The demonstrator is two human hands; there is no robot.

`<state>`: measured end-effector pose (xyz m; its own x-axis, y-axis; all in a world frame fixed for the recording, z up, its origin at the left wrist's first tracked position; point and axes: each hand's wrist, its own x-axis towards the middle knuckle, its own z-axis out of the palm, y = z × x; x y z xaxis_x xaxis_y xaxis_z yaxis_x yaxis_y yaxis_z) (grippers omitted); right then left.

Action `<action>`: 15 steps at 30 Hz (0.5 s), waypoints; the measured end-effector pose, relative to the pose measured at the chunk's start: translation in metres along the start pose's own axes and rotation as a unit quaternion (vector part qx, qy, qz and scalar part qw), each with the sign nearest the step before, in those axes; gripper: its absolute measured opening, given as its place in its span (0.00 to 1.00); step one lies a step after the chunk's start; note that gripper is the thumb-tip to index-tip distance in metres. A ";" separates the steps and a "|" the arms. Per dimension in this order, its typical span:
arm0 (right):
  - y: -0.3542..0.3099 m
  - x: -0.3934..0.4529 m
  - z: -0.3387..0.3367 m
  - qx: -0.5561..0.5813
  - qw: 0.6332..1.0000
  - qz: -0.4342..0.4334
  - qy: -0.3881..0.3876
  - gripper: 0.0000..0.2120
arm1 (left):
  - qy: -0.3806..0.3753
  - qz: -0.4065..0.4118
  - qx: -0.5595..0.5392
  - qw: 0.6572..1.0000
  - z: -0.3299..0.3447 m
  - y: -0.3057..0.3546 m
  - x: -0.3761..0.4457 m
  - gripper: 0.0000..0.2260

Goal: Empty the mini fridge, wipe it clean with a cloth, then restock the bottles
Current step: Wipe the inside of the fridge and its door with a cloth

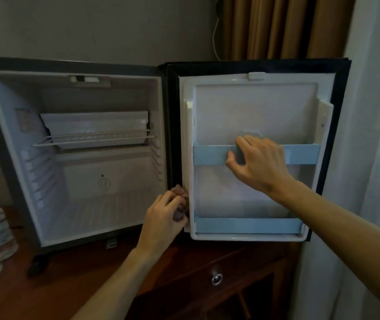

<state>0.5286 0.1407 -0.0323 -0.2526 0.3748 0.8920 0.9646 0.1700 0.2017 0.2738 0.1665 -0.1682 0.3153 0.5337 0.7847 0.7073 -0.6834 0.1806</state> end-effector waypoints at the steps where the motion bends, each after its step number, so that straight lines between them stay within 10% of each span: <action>1: 0.000 0.000 0.001 0.000 1.000 0.000 -0.002 0.16 | -0.006 0.012 0.007 1.000 -0.004 -0.002 0.005 0.15; 15: 0.001 0.000 0.000 -0.004 1.000 -0.002 0.013 0.16 | 0.166 0.071 0.013 0.984 -0.095 0.020 0.156 0.10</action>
<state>0.5292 0.1409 -0.0318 -0.2541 0.3499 0.9017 0.9642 0.1641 0.2081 0.2771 0.1887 0.0141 0.1913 0.2391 0.9520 0.6889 -0.7235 0.0433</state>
